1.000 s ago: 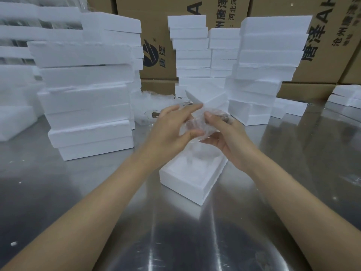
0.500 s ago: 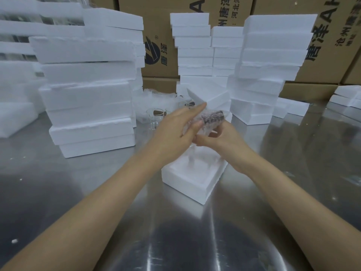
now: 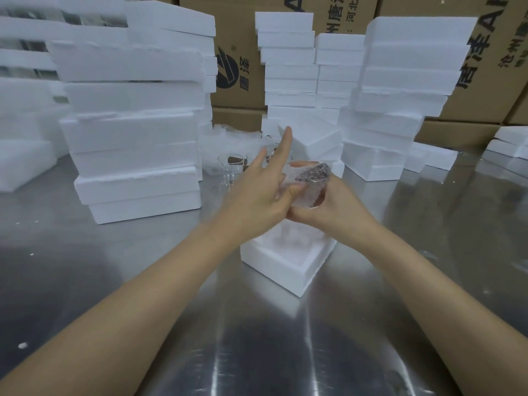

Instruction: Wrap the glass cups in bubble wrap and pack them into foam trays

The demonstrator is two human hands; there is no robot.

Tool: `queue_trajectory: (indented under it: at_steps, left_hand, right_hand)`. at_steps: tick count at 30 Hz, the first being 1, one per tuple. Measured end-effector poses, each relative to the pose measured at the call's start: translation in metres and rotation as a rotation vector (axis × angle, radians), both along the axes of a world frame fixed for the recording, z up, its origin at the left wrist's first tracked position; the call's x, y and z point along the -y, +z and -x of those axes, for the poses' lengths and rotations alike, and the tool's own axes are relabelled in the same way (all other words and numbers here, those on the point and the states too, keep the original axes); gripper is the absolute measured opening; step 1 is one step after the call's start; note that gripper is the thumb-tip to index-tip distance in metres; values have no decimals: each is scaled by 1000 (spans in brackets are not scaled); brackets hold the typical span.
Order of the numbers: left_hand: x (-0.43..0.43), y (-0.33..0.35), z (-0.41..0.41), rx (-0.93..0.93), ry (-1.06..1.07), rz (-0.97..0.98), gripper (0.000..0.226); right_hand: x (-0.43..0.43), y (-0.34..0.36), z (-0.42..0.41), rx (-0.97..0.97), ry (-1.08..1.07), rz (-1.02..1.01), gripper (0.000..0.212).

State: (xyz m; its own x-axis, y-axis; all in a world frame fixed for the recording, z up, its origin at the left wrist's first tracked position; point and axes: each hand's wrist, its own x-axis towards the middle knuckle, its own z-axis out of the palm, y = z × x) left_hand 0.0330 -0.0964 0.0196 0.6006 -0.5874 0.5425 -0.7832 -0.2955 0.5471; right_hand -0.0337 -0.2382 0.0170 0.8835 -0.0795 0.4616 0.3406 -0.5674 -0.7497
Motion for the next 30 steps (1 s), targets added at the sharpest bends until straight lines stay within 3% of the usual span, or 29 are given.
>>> queue_trajectory:
  at_steps: [7,10,14,17,23,25,28,30]
  left_hand:
    - [3,1,6,-12,1,126,65]
    - [4,3,6,-63,-12,126,60]
    - [-3,9,8,-122,-31,375,54]
    - [-2,6,8,-152,-58,299,55]
    - [-2,0,6,-57,-18,191,71]
    - [-3,2,4,-119,-54,250,69]
    - [-2,4,2,-202,-49,482,54]
    - [-1,7,3,-223,-25,574,44]
  right_hand:
    - [-8,7,6,94,4,66,46]
    - [-1,2,1,29,9,-18,44]
    - [11,5,-1,-120,-24,-234,41]
    - [12,9,1,-179,21,-350,52]
    - [-2,7,3,-163,86,-60,44]
    - [1,7,3,-167,105,-137,34]
    - [11,11,2,-221,135,-444,45]
    - [12,14,4,-241,201,-584,39]
